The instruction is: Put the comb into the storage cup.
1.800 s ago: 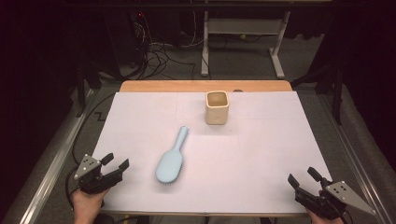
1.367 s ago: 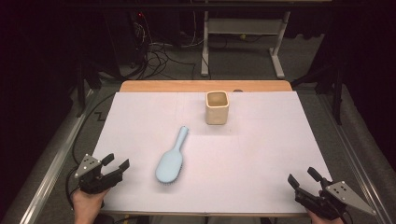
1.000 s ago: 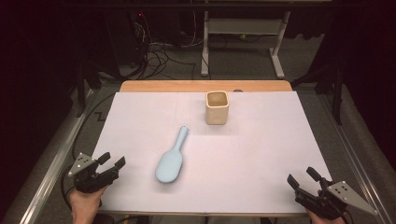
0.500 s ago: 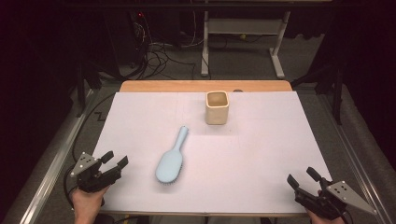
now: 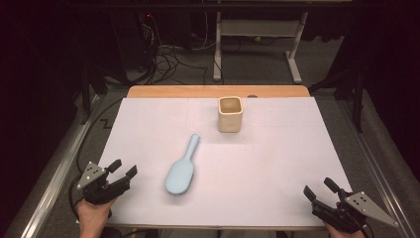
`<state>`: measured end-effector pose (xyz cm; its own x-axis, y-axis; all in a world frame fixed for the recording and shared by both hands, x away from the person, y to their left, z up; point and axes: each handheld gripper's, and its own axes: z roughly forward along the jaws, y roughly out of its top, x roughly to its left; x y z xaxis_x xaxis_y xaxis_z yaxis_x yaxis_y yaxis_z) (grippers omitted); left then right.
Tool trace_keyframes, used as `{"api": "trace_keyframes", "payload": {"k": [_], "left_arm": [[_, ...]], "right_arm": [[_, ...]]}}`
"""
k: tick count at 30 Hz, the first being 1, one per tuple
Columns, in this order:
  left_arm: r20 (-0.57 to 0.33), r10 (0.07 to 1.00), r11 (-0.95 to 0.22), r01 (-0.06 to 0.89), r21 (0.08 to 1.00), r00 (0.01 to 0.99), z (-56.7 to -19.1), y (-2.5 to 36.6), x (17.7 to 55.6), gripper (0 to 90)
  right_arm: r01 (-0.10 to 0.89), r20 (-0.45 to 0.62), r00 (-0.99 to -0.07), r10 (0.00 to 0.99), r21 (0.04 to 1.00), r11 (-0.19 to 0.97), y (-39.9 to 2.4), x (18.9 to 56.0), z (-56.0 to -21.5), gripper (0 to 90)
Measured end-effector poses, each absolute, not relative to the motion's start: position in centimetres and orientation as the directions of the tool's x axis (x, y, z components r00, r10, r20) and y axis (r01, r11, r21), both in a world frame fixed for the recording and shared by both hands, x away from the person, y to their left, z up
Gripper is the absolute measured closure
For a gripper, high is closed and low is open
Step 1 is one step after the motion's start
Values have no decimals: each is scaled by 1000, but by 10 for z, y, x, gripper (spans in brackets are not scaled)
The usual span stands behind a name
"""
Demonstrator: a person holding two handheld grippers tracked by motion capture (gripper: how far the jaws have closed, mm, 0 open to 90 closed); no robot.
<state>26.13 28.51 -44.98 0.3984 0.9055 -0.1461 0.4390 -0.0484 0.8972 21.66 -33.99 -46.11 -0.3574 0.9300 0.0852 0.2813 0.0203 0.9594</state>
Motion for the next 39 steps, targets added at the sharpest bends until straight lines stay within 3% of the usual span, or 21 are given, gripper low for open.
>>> {"api": "trace_keyframes", "payload": {"k": [39], "left_arm": [[-175,870,-51,438,898,460,-445,264,271,353]], "right_arm": [[294,72,-370,926,955,43,-338,219,-463,248]]}}
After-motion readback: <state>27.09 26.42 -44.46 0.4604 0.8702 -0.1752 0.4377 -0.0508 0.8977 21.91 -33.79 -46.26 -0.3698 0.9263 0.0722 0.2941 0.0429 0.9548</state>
